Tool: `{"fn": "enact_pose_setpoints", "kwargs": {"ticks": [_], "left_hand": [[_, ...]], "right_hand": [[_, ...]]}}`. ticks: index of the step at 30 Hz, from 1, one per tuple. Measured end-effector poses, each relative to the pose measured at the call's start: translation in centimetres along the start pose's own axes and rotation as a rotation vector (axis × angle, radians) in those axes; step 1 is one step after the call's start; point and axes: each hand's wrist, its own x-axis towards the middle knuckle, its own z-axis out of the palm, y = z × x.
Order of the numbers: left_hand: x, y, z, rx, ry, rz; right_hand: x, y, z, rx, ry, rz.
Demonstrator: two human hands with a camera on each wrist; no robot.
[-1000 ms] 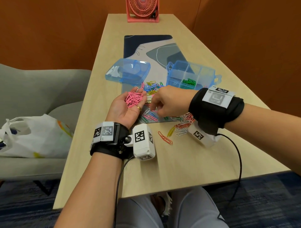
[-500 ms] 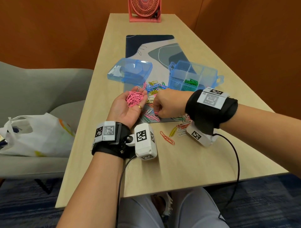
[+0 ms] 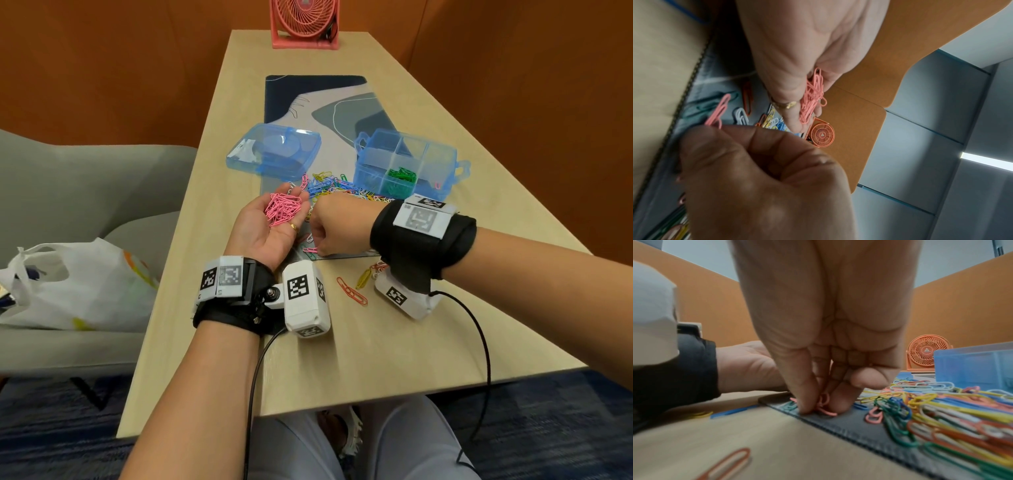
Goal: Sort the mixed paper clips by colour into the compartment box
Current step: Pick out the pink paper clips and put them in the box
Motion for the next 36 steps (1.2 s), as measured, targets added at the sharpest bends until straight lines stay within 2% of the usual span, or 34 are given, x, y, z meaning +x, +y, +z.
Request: {"fn": "enact_pose_setpoints", "kwargs": {"ticks": [4, 13, 19, 24, 29, 32, 36], "left_hand": [[0.0, 0.0, 0.0, 0.015, 0.019, -0.001], [-0.3, 0.2, 0.0, 0.027, 0.021, 0.008], [-0.6, -0.2, 0.3, -0.013, -0.016, -0.035], [-0.8, -0.6, 0.4, -0.061, -0.093, -0.085], [-0.9, -0.7, 0.6, -0.062, -0.083, -0.092], [-1.1, -0.7, 0.7, -0.054, -0.038, -0.099], [-0.9, -0.4, 0.6, -0.024, -0.019, -0.099]], "right_hand": [[-0.4, -0.1, -0.1, 0.005, 0.019, -0.034], [0.5, 1.3, 0.2, 0.048, -0.009, 0.043], [0.5, 1.5, -3.0, 0.257, 0.185, 0.028], [1.3, -0.1, -3.6, 0.172, 0.227, -0.084], [1.2, 0.3, -3.8, 0.234, 0.257, -0.08], [0.4, 1.7, -4.0, 0.224, 0.234, -0.027], [-0.3, 3.8, -2.9, 0.088, 0.09, 0.082]]}}
